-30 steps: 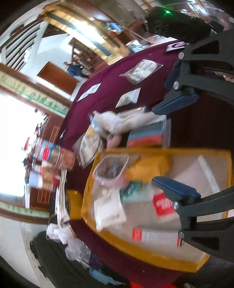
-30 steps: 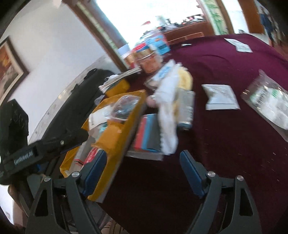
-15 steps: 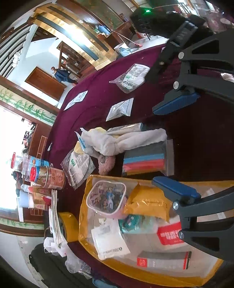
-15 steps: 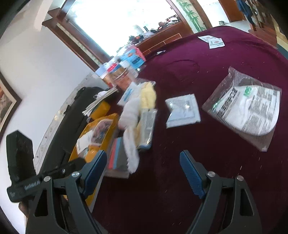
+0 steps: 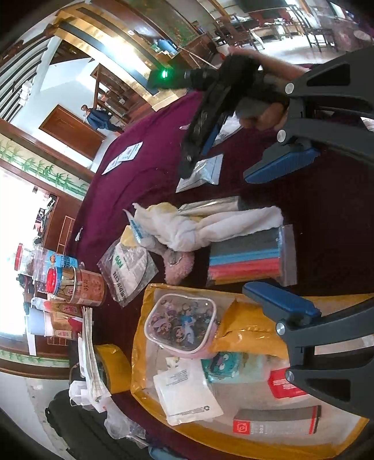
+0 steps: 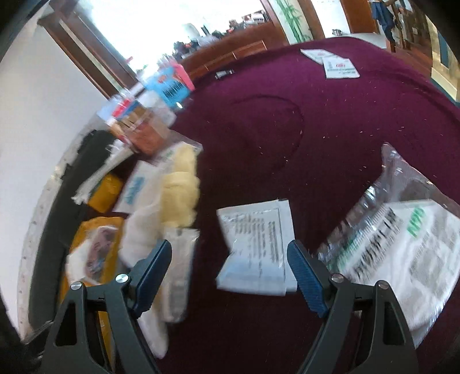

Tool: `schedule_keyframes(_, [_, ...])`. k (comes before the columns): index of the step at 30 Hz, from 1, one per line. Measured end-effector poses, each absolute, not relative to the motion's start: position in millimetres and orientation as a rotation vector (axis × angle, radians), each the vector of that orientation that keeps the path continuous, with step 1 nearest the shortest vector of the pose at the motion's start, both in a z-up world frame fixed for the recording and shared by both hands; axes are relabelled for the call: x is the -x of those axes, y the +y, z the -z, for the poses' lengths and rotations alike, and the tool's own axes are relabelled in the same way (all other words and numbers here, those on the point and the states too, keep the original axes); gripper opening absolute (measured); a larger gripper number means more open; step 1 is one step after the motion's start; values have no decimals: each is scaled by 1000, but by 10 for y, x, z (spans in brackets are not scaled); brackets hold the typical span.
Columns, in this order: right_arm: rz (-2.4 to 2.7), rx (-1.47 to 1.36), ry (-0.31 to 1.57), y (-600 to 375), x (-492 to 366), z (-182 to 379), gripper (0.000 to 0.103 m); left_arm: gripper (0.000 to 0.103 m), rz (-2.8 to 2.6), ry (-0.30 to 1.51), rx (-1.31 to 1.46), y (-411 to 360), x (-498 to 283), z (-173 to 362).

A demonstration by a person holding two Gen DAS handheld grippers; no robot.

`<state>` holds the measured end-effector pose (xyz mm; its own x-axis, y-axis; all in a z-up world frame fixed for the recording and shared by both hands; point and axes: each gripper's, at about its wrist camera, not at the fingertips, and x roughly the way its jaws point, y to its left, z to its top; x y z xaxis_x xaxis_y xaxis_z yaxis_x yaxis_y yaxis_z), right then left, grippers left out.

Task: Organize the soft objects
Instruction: 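Grasp the printed paper sachet with the right tool while the left tool grasps the white towel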

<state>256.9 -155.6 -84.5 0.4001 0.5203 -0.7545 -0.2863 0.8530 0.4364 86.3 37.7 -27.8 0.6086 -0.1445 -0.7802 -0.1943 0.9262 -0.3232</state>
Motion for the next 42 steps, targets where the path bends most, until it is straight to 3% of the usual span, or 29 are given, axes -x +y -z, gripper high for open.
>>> schedule_keyframes(7, [-468,-123,1007,-1425,-2561,950,68,74,-38,943,401,392,-1017,302])
schedule_keyframes(13, [-407,-5,969,-1326,-2500,955,40,74,-55,971,367,288,-1236,318])
schedule_keyframes(15, [-460,-42,968,-1353,-2471,918,16,74,-67,973,339,243,-1326,317])
schedule_keyframes(18, [-513,-87,953,-1402,-2393,867,11,74,-86,1001,302,189,-1506,368])
schedule_keyframes(25, [-551,-164,981,-1449,-2424,869,11,73,-138,1060,252,163,-1908,515])
schedule_keyframes(28, [-565,-198,983,-1500,-2432,863,11,59,-178,1068,234,195,-2014,574])
schedule_keyframes(30, [-571,-203,994,-1491,-2432,876,11,43,-182,1094,235,215,-2083,653])
schedule_keyframes(38, [-578,-210,1027,-1455,-2455,940,15,36,-159,1082,260,258,-2019,656])
schedule_keyframes(40, [-575,-214,1020,-1470,-2451,930,23,36,-129,1075,289,274,-1904,585])
schedule_keyframes(42, [-564,-229,1011,-1502,-2453,922,48,36,-79,1071,357,334,-1765,493])
